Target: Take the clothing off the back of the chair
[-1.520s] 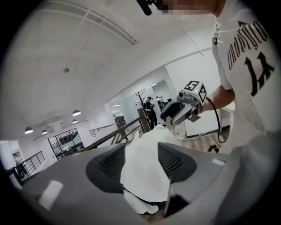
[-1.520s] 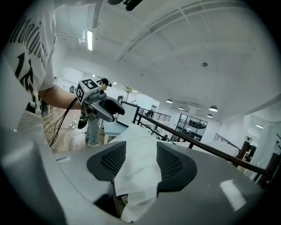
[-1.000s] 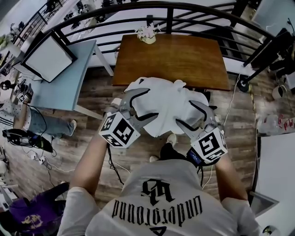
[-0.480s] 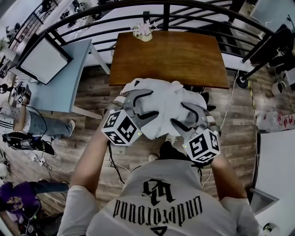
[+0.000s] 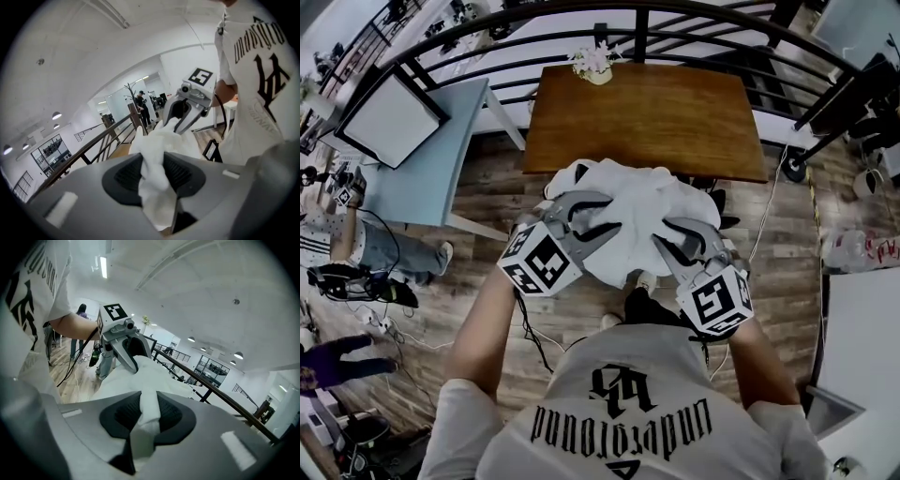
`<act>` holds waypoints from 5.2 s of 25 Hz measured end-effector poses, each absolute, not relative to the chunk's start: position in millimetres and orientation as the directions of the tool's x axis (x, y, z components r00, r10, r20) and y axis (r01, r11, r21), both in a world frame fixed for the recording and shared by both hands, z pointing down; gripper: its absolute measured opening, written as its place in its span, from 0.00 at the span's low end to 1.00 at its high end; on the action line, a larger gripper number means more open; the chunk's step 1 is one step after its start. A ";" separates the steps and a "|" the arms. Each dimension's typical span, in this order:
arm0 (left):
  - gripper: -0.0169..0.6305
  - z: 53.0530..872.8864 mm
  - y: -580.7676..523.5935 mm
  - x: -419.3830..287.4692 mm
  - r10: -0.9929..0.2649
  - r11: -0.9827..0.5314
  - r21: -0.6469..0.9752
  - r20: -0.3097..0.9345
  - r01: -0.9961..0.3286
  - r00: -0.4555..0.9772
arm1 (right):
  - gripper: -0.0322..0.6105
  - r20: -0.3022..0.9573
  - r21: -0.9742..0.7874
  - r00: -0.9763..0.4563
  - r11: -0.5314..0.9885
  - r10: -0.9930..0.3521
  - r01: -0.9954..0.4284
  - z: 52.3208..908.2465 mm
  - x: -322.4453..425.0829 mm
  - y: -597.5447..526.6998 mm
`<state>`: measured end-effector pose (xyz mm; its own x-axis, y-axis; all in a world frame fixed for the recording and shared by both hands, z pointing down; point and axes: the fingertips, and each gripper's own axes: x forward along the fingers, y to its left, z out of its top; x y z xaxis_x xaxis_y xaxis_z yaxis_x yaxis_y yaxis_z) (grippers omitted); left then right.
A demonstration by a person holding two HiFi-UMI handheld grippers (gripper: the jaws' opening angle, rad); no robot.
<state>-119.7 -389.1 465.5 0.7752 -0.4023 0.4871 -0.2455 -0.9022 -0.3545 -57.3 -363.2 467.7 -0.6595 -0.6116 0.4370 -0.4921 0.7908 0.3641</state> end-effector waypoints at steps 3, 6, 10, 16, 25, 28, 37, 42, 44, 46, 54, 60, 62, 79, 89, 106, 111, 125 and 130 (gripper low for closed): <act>0.15 454.7 -390.9 -124.4 -0.436 -0.890 -0.343 0.445 -0.301 0.782 | 0.12 0.417 0.364 -0.665 0.785 -0.619 -0.502 461.9 -54.6 -363.4; 0.14 450.8 -389.8 -126.4 -0.456 -0.881 -0.350 0.445 -0.319 0.771 | 0.11 0.420 0.380 -0.660 0.782 -0.622 -0.494 450.9 -54.3 -361.1; 0.14 427.1 -384.0 -132.0 -0.475 -0.870 -0.341 0.381 -0.357 0.793 | 0.11 0.394 0.414 -0.659 0.764 -0.641 -0.495 426.2 -53.9 -357.9; 0.14 379.1 -379.3 -131.4 -0.513 -0.847 -0.318 0.282 -0.425 0.811 | 0.11 0.325 0.444 -0.666 0.730 -0.671 -0.519 384.5 -35.5 -354.6; 0.14 305.5 -337.5 -148.4 -0.557 -0.817 -0.290 0.172 -0.499 0.812 | 0.11 0.206 0.495 -0.692 0.684 -0.692 -0.536 313.1 -43.5 -324.5; 0.14 282.3 -314.0 -145.3 -0.565 -0.808 -0.293 0.136 -0.512 0.814 | 0.11 0.158 0.508 -0.700 0.665 -0.696 -0.547 289.1 -36.9 -303.8; 0.14 232.6 -290.6 -166.3 -0.593 -0.758 -0.366 0.040 -0.540 0.805 | 0.11 0.057 0.538 -0.699 0.612 -0.713 -0.580 236.1 -41.6 -278.4; 0.14 210.2 -265.1 -167.8 -0.595 -0.747 -0.378 0.013 -0.547 0.803 | 0.11 0.013 0.540 -0.695 0.590 -0.719 -0.600 215.6 -37.9 -255.3; 0.14 202.7 -256.3 -166.1 -0.593 -0.747 -0.378 0.007 -0.547 0.805 | 0.11 0.000 0.541 -0.695 0.585 -0.719 -0.605 208.1 -34.9 -247.5; 0.14 194.3 -250.4 -164.1 -0.595 -0.749 -0.366 0.005 -0.553 0.803 | 0.11 -0.013 0.541 -0.695 0.579 -0.719 -0.610 199.9 -31.4 -242.2; 0.14 166.5 -232.3 -165.6 -0.595 -0.748 -0.349 -0.027 -0.565 0.804 | 0.11 -0.053 0.543 -0.701 0.569 -0.711 -0.618 170.7 -25.8 -225.4; 0.14 150.9 -219.7 -151.4 -0.628 -0.722 -0.340 -0.044 -0.603 0.777 | 0.11 -0.082 0.552 -0.728 0.577 -0.681 -0.602 157.2 -11.6 -212.4; 0.14 151.6 -211.3 -134.5 -0.635 -0.719 -0.332 -0.044 -0.611 0.771 | 0.11 -0.082 0.547 -0.734 0.585 -0.674 -0.598 158.1 3.9 -203.6; 0.14 168.5 -126.2 -50.9 -0.731 -0.651 -0.280 -0.020 -0.705 0.682 | 0.11 -0.032 0.510 -0.787 0.667 -0.616 -0.543 170.8 75.2 -130.5; 0.14 191.3 -86.1 -56.4 -0.716 -0.673 -0.266 -0.003 -0.690 0.698 | 0.11 -0.006 0.490 -0.767 0.667 -0.641 -0.561 190.3 65.9 -82.7; 0.14 249.1 -34.6 -127.0 -0.609 -0.782 -0.195 0.036 -0.592 0.792 | 0.11 0.081 0.394 -0.607 0.585 -0.791 -0.709 258.5 5.5 -24.0; 0.14 273.7 -13.3 -155.6 -0.598 -0.790 -0.203 0.052 -0.578 0.799 | 0.11 0.094 0.381 -0.568 0.557 -0.817 -0.738 283.7 -26.2 1.1; 0.14 329.4 20.3 -203.7 -0.616 -0.785 -0.145 0.069 -0.603 0.785 | 0.11 0.109 0.295 -0.593 0.595 -0.798 -0.748 329.9 -76.5 42.3; 0.14 341.4 28.4 -211.6 -0.618 -0.783 -0.148 0.066 -0.605 0.784 | 0.11 0.125 0.282 -0.596 0.604 -0.793 -0.745 344.7 -82.7 50.8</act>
<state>-211.6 28.4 341.4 0.7836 -0.6178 0.0656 -0.6046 -0.7826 -0.1483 -82.7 50.8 344.7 -0.5957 -0.7935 0.1246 -0.7453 0.6039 0.2824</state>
